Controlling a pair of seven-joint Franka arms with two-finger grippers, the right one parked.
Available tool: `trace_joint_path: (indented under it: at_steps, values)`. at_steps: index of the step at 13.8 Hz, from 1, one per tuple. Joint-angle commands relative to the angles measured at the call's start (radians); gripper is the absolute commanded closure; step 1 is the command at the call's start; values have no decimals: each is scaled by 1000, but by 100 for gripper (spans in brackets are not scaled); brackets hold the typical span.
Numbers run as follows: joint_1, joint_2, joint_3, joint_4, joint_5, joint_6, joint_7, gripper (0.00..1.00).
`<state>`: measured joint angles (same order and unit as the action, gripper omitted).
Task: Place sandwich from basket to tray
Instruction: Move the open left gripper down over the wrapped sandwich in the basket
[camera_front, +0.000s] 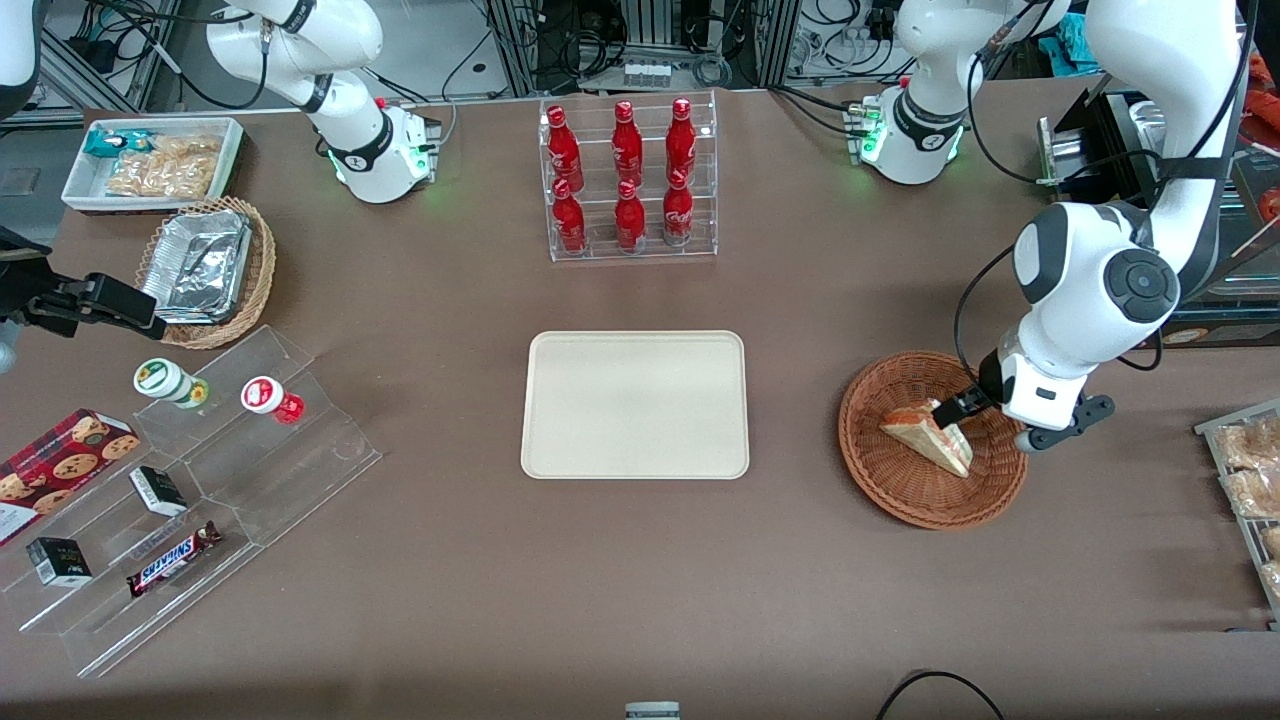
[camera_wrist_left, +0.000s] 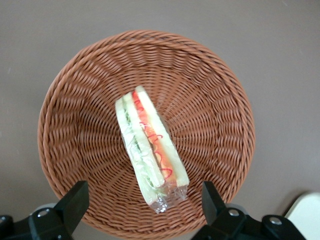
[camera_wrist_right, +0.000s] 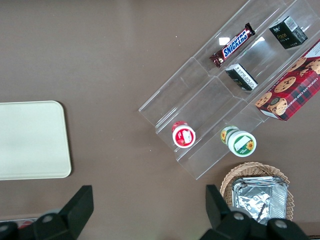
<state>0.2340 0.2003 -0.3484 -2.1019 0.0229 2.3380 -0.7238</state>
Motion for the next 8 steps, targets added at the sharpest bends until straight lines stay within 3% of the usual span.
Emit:
trace_joint_path:
  at_steps: [1,6,8]
  values:
    - [10,-13,-12,-21,14,15,-301,0]
    - [7,33,-14,-4,14,14,-583,0]
    - [4,43,-14,-6,14,11,-603,0]
